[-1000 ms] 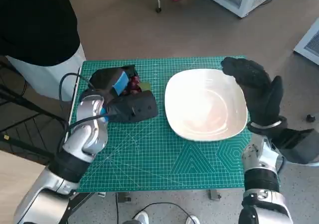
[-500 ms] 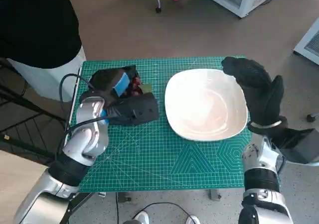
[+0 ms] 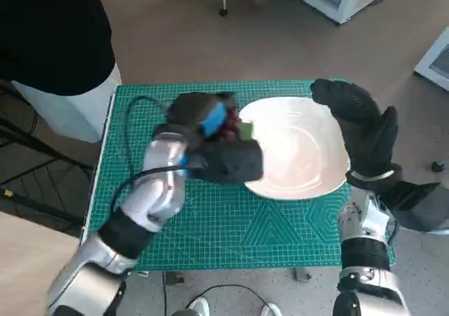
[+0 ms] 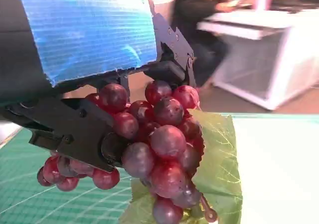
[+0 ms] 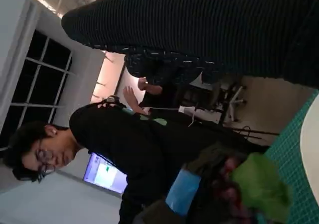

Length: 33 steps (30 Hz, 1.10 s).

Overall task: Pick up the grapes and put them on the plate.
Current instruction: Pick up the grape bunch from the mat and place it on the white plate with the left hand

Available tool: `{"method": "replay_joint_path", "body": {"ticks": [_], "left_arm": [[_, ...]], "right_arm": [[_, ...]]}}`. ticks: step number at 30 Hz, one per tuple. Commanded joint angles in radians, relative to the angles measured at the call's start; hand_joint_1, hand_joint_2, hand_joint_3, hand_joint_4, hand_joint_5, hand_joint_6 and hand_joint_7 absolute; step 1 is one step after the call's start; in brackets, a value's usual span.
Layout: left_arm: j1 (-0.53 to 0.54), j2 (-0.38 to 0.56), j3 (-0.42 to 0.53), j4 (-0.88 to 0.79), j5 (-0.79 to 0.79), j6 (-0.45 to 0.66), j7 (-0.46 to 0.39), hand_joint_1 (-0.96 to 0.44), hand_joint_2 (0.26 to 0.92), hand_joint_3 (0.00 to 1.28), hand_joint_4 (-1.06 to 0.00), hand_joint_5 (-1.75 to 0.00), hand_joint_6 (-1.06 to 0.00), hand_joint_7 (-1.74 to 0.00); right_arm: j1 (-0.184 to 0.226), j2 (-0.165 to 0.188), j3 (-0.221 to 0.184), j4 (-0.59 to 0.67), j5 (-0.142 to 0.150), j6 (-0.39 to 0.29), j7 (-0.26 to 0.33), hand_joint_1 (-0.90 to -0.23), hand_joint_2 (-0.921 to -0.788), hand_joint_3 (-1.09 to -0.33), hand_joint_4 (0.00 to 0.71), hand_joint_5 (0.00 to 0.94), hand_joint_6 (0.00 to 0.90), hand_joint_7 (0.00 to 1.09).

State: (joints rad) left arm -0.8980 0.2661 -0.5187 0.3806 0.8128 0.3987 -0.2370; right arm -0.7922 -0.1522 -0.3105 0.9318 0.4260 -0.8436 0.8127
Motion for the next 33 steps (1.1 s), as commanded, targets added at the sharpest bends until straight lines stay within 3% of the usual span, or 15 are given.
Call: {"method": "replay_joint_path", "body": {"ticks": [1, 5, 16, 24, 33], "left_arm": [[-0.067, -0.032, -0.024, 0.08, 0.009, -0.079, 0.042, 0.0, 0.92, 0.1, -0.64, -1.29, -0.62, -1.1], [-0.118, -0.077, -0.043, 0.169, 0.009, -0.127, 0.068, 0.0, 0.921, 0.17, -0.54, -1.33, -0.53, -1.27], [-0.264, -0.232, -0.068, 0.478, -0.015, -0.235, 0.156, 0.0, 0.921, 0.35, -0.33, -1.53, -0.34, -1.49], [-0.338, -0.311, -0.063, 0.672, -0.043, -0.319, 0.225, 0.0, 0.921, 0.34, -0.35, -1.51, -0.35, -1.48], [-0.389, -0.357, -0.038, 0.792, -0.091, -0.36, 0.238, 0.0, 0.921, 0.42, -0.26, -1.6, -0.26, -1.57]], "right_arm": [[0.043, -0.005, 0.0, -0.016, -0.006, 0.003, -0.011, -0.604, -0.921, -0.562, 0.311, 0.0, 0.427, 0.0], [0.055, -0.012, -0.004, -0.035, 0.001, 0.008, -0.015, -0.6, -0.921, -0.564, 0.308, 0.0, 0.424, 0.0], [0.085, -0.019, -0.01, -0.098, 0.006, 0.012, -0.04, -0.596, -0.921, -0.583, 0.307, 0.001, 0.419, 0.0], [0.096, -0.019, -0.007, -0.121, 0.006, 0.013, -0.053, -0.599, -0.921, -0.595, 0.303, 0.0, 0.412, 0.0], [0.099, -0.018, -0.007, -0.128, 0.014, 0.023, -0.051, -0.586, -0.921, -0.604, 0.303, 0.001, 0.406, 0.0]]}}
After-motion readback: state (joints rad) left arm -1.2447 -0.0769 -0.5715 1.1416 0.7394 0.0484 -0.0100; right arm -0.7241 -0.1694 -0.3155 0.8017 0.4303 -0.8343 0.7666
